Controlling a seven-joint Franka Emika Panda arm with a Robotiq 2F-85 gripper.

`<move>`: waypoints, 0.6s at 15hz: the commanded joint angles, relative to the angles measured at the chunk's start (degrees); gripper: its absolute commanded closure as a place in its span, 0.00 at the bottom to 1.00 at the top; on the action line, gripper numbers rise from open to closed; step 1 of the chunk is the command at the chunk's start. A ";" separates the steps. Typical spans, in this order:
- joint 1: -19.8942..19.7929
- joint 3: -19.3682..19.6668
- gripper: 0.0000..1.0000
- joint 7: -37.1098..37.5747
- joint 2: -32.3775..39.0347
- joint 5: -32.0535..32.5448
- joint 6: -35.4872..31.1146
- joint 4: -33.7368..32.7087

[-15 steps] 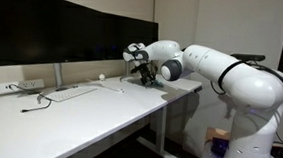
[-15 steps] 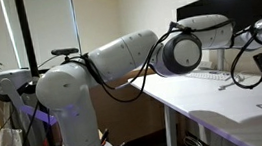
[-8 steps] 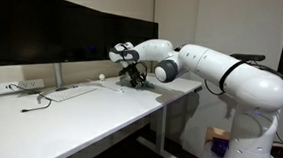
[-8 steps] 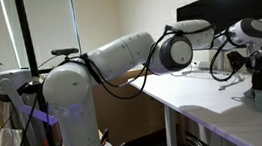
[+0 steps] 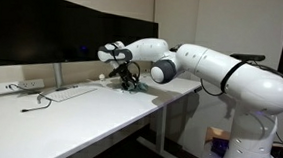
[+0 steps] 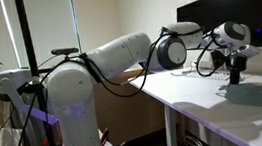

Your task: Wipe the desk with the white towel

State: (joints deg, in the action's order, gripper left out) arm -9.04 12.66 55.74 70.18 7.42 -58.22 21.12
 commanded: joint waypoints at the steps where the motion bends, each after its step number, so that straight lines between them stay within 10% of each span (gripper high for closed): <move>1: 2.41 -2.08 0.93 -1.22 2.62 -1.33 1.92 -0.09; 9: 8.49 -1.30 0.93 -10.72 2.59 1.43 4.52 -0.23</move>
State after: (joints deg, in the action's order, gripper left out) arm -2.25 11.83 48.98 70.29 7.92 -54.03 20.89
